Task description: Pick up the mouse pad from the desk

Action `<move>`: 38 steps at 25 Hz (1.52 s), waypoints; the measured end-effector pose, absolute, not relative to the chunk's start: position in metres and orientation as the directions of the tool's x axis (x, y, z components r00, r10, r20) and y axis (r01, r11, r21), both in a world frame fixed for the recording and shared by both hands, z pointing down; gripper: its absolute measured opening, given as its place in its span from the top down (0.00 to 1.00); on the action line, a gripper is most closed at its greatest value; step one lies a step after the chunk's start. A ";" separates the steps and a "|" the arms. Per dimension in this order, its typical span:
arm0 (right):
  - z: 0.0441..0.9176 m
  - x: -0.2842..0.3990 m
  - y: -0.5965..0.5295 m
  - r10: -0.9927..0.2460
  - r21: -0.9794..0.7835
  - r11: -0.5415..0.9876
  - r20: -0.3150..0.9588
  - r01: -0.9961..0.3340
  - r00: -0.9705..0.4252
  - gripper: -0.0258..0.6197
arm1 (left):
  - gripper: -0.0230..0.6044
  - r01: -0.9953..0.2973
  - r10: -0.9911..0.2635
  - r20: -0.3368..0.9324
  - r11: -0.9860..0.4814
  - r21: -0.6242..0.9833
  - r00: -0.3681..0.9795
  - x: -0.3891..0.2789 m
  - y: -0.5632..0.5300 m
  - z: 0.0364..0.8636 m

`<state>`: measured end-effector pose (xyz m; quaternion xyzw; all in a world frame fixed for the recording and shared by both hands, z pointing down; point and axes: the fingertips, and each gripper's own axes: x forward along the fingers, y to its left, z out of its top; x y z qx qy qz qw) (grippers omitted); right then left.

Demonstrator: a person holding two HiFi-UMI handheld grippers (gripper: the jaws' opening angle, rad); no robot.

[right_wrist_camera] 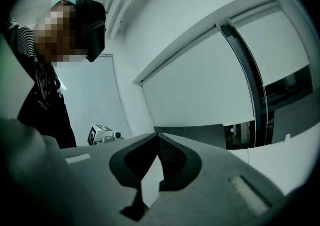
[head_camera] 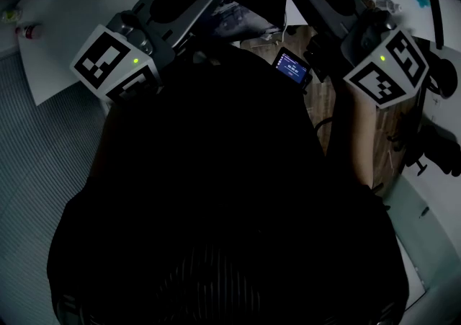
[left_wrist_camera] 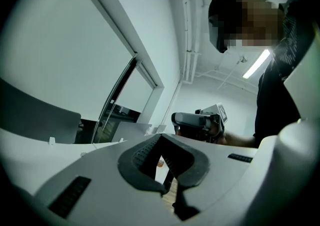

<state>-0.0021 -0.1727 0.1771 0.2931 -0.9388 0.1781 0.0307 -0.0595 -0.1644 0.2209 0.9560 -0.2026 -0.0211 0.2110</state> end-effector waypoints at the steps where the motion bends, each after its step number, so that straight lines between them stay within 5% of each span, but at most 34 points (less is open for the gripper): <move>1: 0.175 0.001 -0.181 -0.537 -0.318 0.767 0.158 -0.558 -0.829 0.96 | 0.95 -0.384 -0.401 0.045 -0.829 0.407 0.915 -0.056 -0.173 0.218; 22: 0.214 0.127 -0.248 -0.487 -0.438 0.766 0.083 -0.471 -0.870 0.96 | 0.95 -0.474 -0.444 0.174 -0.780 0.408 0.879 0.055 -0.220 0.246; 38: 0.249 0.151 -0.285 -0.510 -0.521 0.706 0.094 -0.479 -0.855 0.96 | 0.95 -0.511 -0.457 0.230 -0.748 0.423 0.859 0.053 -0.238 0.266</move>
